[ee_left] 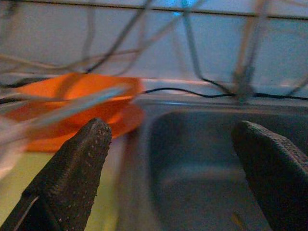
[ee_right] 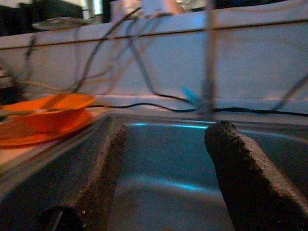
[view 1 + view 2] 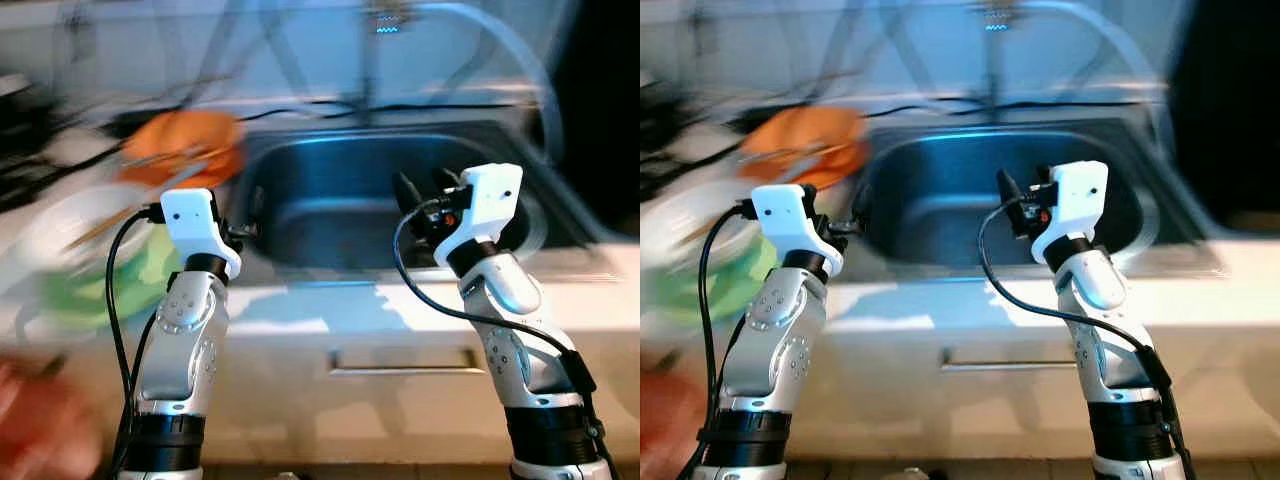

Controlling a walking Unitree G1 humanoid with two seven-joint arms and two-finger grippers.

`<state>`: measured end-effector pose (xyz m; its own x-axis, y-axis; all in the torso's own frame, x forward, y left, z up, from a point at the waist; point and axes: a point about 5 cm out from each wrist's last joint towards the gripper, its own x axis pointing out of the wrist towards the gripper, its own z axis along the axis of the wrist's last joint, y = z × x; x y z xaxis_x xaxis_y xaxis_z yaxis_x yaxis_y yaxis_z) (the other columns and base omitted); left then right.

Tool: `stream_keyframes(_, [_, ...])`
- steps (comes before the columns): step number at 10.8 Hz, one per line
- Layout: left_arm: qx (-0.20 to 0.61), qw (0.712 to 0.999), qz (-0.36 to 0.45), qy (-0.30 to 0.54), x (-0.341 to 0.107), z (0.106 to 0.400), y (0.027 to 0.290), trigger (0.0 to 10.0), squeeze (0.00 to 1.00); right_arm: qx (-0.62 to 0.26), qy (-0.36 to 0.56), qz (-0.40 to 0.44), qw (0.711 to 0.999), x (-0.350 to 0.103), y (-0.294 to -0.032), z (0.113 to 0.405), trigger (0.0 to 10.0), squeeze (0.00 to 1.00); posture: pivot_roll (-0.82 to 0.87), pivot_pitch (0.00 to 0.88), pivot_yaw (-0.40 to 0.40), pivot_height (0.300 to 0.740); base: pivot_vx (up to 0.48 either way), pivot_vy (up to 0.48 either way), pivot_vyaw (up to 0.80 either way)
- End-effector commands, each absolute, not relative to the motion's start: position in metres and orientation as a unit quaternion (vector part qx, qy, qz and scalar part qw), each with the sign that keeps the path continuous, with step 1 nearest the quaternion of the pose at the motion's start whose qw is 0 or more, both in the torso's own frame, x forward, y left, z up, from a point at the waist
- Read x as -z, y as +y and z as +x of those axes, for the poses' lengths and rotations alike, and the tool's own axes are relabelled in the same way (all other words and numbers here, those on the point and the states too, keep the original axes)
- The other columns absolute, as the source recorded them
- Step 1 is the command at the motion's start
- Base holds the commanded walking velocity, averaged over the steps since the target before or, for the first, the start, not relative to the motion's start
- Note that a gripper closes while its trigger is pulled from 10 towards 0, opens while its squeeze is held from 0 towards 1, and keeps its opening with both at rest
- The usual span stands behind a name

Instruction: Kitchen organization

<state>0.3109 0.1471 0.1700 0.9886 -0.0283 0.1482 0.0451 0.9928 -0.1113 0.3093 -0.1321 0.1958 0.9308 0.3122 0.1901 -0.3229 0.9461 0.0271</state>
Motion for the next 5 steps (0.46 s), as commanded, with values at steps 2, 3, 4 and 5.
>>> stream_keyframes(2, [0.005, 0.995, -0.055, -0.078, -0.1732, 0.3118, 0.1520, 10.0, 0.00, -0.163, -0.102, 0.027, 0.981, -0.1991, -0.1293, 0.3086, 10.0, 0.00, 0.03, 0.045, 0.093, 0.740, 0.000, 0.000, 0.80])
stream_keyframes(3, [0.004, 0.996, -0.052, -0.076, -0.1732, 0.3123, 0.1525, 10.0, 0.00, -0.163, -0.102, 0.027, 0.981, -0.1991, -0.1295, 0.3086, 10.0, 0.00, 0.03, 0.043, 0.093, 0.740, 0.000, 0.000, 0.79])
stream_keyframes(4, [-0.002, 0.996, -0.051, -0.073, -0.1728, 0.3134, 0.1545, 10.0, 0.00, -0.162, -0.103, 0.027, 0.981, -0.1994, -0.1299, 0.3089, 10.0, 0.00, 0.03, 0.042, 0.093, 0.740, 0.000, 0.000, 0.77])
stream_keyframes(5, [-0.006, 0.996, -0.057, -0.073, -0.1737, 0.3147, 0.1564, 10.0, 0.00, -0.162, -0.103, 0.027, 0.981, -0.1999, -0.1301, 0.3094, 10.0, 0.00, 0.03, 0.040, 0.092, 0.740, 0.000, 0.000, 0.74])
